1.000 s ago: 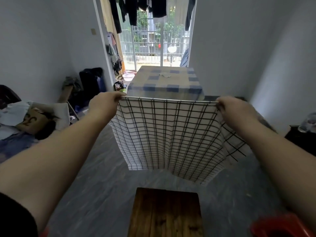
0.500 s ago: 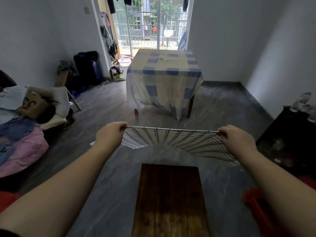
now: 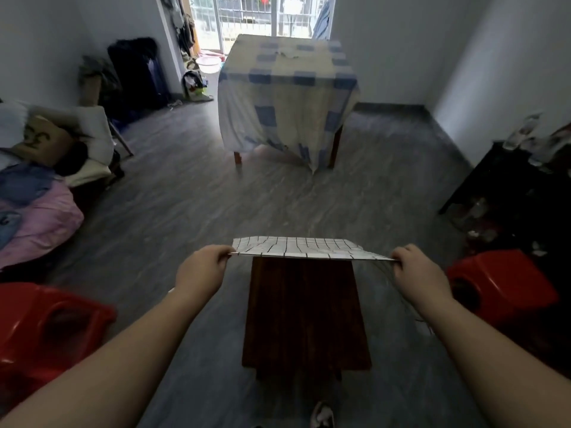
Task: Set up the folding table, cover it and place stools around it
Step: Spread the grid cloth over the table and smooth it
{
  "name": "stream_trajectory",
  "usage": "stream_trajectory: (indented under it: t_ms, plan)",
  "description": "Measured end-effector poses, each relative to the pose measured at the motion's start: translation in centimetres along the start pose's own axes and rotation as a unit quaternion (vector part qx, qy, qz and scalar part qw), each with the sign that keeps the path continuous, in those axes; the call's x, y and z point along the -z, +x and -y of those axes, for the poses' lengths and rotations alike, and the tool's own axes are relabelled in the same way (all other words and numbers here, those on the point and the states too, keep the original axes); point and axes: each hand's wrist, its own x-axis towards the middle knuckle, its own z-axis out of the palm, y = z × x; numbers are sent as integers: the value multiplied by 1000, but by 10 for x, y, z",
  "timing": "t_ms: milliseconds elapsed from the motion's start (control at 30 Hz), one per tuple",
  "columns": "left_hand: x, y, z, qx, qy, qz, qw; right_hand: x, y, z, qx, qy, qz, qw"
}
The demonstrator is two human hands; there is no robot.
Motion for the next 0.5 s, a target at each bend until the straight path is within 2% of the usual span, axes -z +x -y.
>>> stream_trajectory:
  t_ms: [200, 500]
  plan:
    - [-47, -53, 3, 55, -36, 25, 998, -55, -55, -29, -48, 63, 70, 994]
    - [-162, -130, 26, 127, -37, 54, 990, -169, -132, -67, -105, 139, 139, 975]
